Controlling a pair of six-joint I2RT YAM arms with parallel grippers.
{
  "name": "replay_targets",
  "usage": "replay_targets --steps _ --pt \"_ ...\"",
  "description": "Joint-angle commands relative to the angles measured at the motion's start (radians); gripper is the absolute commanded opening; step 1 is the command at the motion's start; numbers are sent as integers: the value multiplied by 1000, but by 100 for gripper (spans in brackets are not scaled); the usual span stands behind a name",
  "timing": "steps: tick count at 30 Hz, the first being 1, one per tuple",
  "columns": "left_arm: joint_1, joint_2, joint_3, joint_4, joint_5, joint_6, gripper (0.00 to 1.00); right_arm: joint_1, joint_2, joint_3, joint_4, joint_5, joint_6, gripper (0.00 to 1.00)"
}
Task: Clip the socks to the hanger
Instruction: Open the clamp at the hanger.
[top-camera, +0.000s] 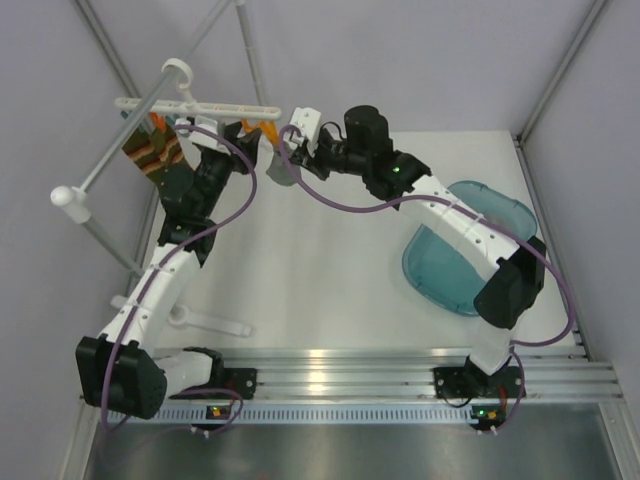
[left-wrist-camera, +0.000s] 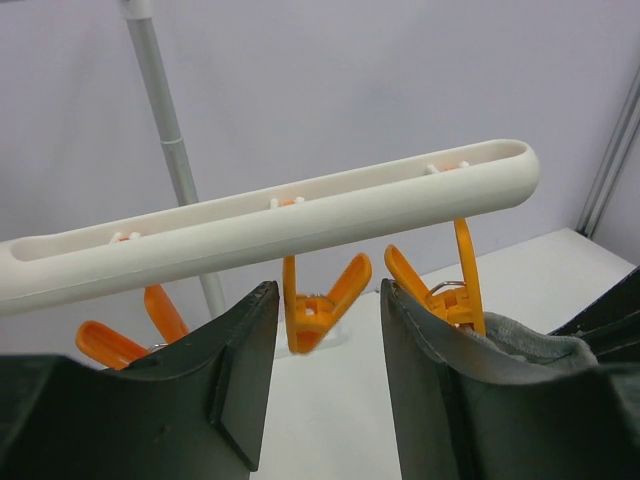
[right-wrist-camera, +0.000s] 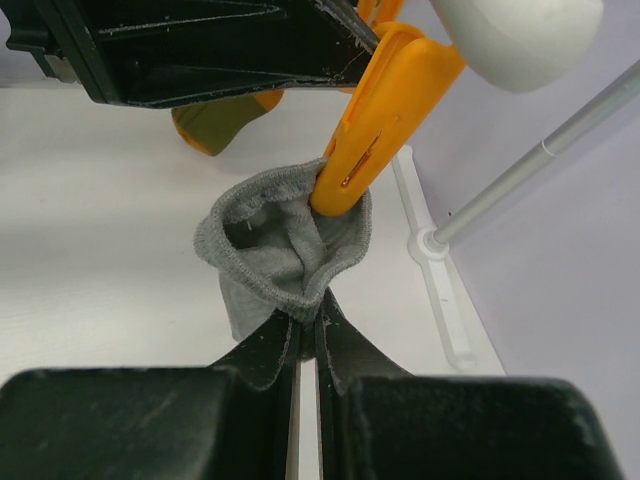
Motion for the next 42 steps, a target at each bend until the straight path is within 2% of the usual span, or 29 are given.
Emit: replay_targets --steps 1,8,15,20,23,25,28,34,36,37,38,39,42 --pt "5 -10 -1 112 -17 20 50 -11 -37 40 21 -26 12 0" --pt "5 -15 -16 158 -9 17 54 -11 -37 39 21 -32 24 0" --pt "4 4 -22 194 -20 32 51 -11 -46 28 22 -64 33 0" --pt "5 11 -15 195 -10 32 38 -11 -45 28 21 -81 38 0" --pt "4 8 -2 162 4 32 25 -15 -42 29 25 -77 38 0" --pt "5 5 11 134 10 32 12 -20 -37 31 33 -61 46 0" --pt "5 -15 25 71 15 32 0 -35 -19 51 44 -41 79 0" --pt "5 -33 80 -99 9 -28 0 -68 23 103 73 1 135 0" --pt "5 -35 108 -137 -12 -84 0 -71 36 117 71 17 147 6" --pt "5 -36 114 -163 -14 -100 0 -75 40 124 74 21 162 18" --pt "4 -36 125 -173 -14 -130 0 -80 40 125 73 20 168 25" --pt "5 -38 128 -179 -16 -144 0 -80 37 120 67 17 171 39" --pt "5 -35 149 -194 -9 -187 0 -89 12 76 30 5 170 53"
